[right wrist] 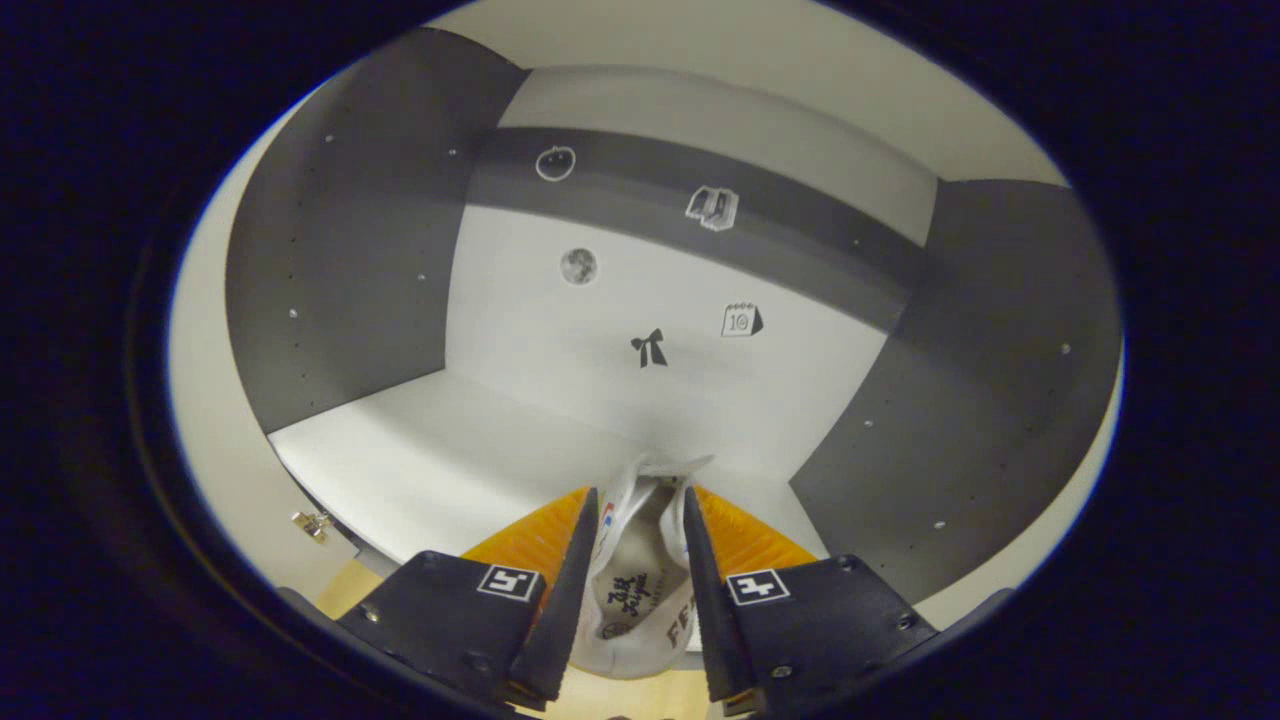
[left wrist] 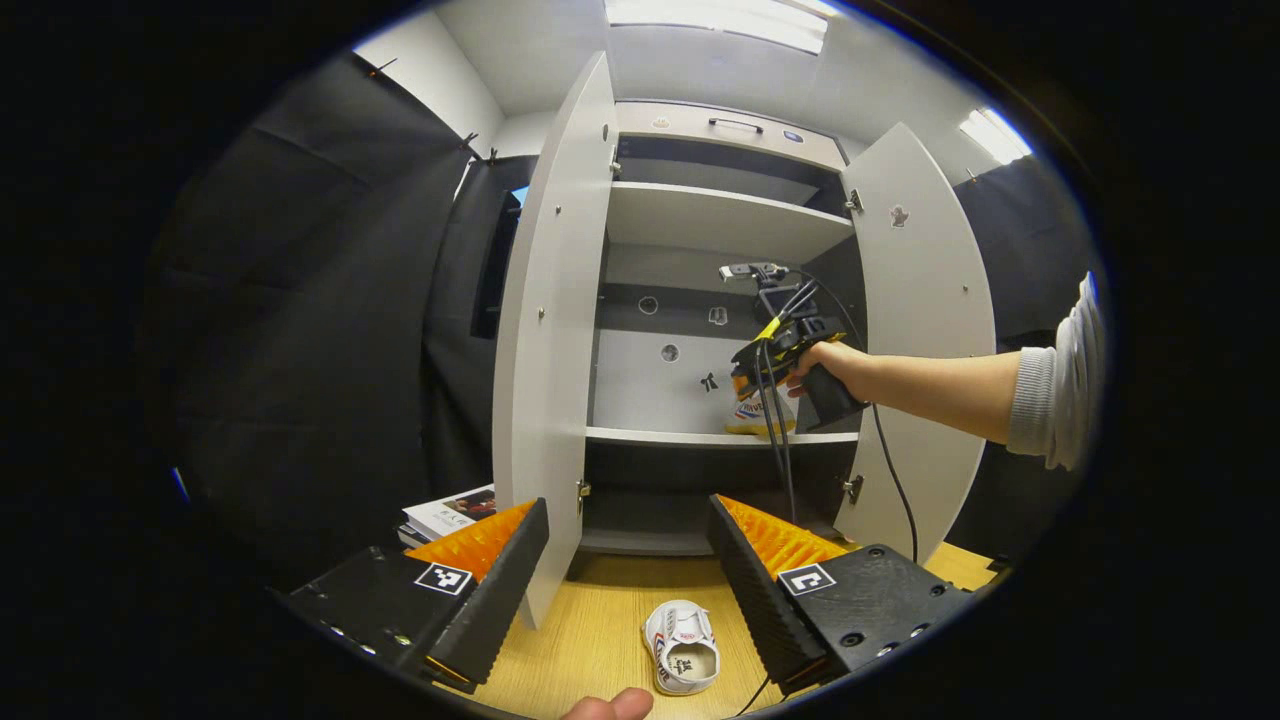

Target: Grab one shoe with the right hand and put it into the shoe cabinet, grab the other shoe with the left hand and put it into the shoe cabinet; then close the right door with the right hand and the left door with the left hand.

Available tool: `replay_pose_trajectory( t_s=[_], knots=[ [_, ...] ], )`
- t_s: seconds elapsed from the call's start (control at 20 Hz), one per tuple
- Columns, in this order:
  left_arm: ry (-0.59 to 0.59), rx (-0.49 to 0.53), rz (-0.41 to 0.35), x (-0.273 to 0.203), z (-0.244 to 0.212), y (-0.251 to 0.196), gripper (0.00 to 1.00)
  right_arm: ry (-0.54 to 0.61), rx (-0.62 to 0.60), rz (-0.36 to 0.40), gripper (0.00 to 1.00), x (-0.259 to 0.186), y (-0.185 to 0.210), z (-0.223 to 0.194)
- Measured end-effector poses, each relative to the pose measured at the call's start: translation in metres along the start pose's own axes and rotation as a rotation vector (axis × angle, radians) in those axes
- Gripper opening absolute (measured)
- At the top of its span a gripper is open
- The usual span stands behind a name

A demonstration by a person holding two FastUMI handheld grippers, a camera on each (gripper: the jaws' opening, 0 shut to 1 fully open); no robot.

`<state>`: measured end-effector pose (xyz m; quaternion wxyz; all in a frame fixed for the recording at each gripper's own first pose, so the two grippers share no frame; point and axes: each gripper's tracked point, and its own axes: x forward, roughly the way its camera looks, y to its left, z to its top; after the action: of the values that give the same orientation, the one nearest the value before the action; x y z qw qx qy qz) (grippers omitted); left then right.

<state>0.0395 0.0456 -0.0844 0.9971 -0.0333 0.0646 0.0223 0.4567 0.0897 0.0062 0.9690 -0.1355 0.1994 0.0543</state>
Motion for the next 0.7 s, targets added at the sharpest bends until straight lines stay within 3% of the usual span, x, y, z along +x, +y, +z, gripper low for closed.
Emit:
replay_pose_trajectory(
  t_s=[0.05, 0.1, 0.15, 0.25, 0.3, 0.4, 0.55, 0.7],
  knots=[
    [0.000, -0.001, -0.003, 0.001, 0.000, -0.002, 0.95, -0.030, 0.012, 0.009, 0.60, -0.015, 0.003, 0.002],
    [-0.001, -0.002, -0.007, 0.000, 0.001, -0.004, 0.95, -0.063, 0.031, 0.017, 0.49, -0.032, 0.003, 0.002],
    [-0.006, -0.002, -0.014, 0.001, 0.001, -0.006, 0.95, -0.101, 0.060, 0.021, 0.56, -0.049, 0.001, 0.003],
    [-0.012, 0.007, -0.017, 0.002, 0.001, -0.008, 0.95, -0.176, 0.115, 0.035, 0.59, -0.091, -0.001, -0.001],
    [-0.014, 0.013, -0.017, 0.003, 0.000, -0.009, 0.95, -0.206, 0.134, 0.039, 0.66, -0.111, -0.002, -0.009],
    [-0.013, 0.025, -0.017, 0.003, -0.003, -0.010, 0.95, -0.274, 0.171, 0.030, 0.67, -0.156, -0.005, -0.028],
    [0.003, 0.037, -0.030, 0.006, -0.014, -0.018, 0.95, -0.404, 0.227, 0.012, 0.89, -0.219, -0.010, -0.059],
    [0.045, 0.015, -0.068, 0.005, -0.036, -0.037, 0.95, -0.492, 0.244, -0.001, 1.00, -0.277, -0.013, -0.097]
  ],
)
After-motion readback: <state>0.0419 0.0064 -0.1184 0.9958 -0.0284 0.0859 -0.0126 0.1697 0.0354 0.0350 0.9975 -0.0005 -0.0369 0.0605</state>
